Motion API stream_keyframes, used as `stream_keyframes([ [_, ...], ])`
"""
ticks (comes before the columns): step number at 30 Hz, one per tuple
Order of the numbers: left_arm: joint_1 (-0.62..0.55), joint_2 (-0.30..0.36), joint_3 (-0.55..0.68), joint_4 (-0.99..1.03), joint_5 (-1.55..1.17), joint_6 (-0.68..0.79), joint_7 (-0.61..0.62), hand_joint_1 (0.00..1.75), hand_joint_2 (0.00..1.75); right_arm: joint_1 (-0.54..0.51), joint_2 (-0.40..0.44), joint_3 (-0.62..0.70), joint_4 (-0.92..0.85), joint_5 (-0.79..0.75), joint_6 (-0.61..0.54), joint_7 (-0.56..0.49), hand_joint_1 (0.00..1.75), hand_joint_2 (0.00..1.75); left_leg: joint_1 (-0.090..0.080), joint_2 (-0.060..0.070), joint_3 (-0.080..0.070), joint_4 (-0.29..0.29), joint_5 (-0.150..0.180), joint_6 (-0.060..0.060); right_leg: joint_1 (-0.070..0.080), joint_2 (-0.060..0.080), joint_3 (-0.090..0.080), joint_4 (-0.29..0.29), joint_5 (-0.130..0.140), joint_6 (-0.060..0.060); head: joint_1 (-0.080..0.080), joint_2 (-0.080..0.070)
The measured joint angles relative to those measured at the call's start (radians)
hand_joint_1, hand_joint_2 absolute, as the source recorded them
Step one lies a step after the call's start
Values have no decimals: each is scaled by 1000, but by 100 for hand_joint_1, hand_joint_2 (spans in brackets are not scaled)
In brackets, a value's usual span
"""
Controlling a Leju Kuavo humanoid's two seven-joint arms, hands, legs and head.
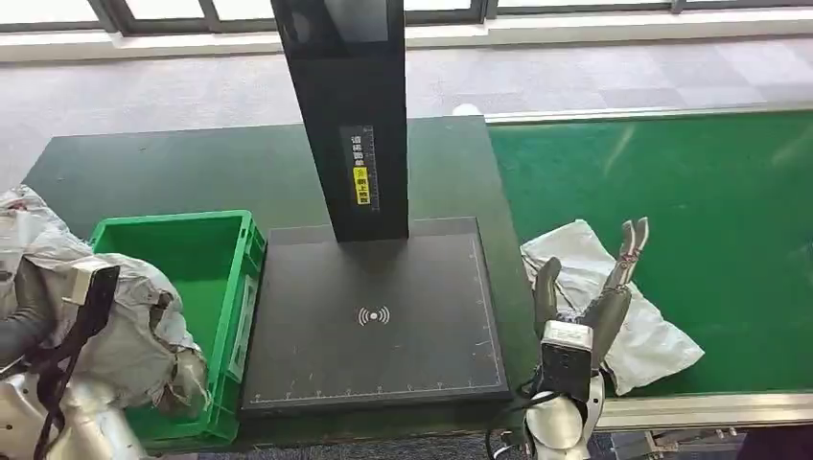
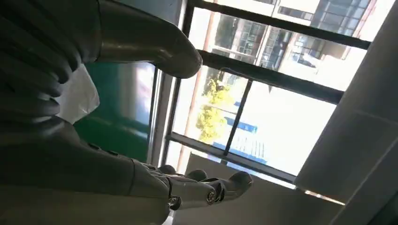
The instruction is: Moved the parcel from conveyor to table for the left to box.
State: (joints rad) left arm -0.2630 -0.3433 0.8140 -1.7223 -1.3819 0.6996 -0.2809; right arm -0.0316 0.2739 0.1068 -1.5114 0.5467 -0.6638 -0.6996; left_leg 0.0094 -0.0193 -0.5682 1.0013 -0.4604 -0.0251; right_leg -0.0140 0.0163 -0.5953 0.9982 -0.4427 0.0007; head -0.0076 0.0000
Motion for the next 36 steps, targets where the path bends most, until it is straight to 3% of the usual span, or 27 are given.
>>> stream_keyframes([
  [4,2,2,-98,27,-108,0,166,0,0,0,0,-1,0,12,26,0,0,175,0,0,-1,0,0,0,0,-1,0,0,0,0,0,0],
  [20,17,7,-236,101,-109,0,197,0,0,-1,0,-3,15,20,48,0,0,175,0,-1,-2,0,0,0,0,-1,0,0,0,0,0,0],
  [24,17,9,-241,116,-79,0,157,0,0,-2,0,-3,19,19,47,0,0,175,0,-1,-2,0,0,0,0,-1,-1,0,0,0,0,0],
  [28,13,9,-299,250,241,-17,-75,0,0,-2,0,-6,23,10,59,0,0,175,-1,-2,-1,0,0,0,0,-1,0,-1,0,0,0,0],
  [31,4,11,-373,345,274,-14,-104,0,0,-2,0,-10,23,8,65,0,0,175,0,-1,-2,0,0,0,-1,-1,-1,-1,1,1,0,0],
  [32,2,12,-388,367,274,-14,-103,0,175,-1,0,-13,23,7,66,0,0,175,0,-1,-2,0,0,0,-1,-1,-1,-1,1,1,0,0],
  [36,-2,15,-428,422,275,-10,-84,0,175,0,0,-19,24,6,64,0,0,175,0,-1,-2,0,0,0,-1,0,-1,-1,1,1,0,0],
])
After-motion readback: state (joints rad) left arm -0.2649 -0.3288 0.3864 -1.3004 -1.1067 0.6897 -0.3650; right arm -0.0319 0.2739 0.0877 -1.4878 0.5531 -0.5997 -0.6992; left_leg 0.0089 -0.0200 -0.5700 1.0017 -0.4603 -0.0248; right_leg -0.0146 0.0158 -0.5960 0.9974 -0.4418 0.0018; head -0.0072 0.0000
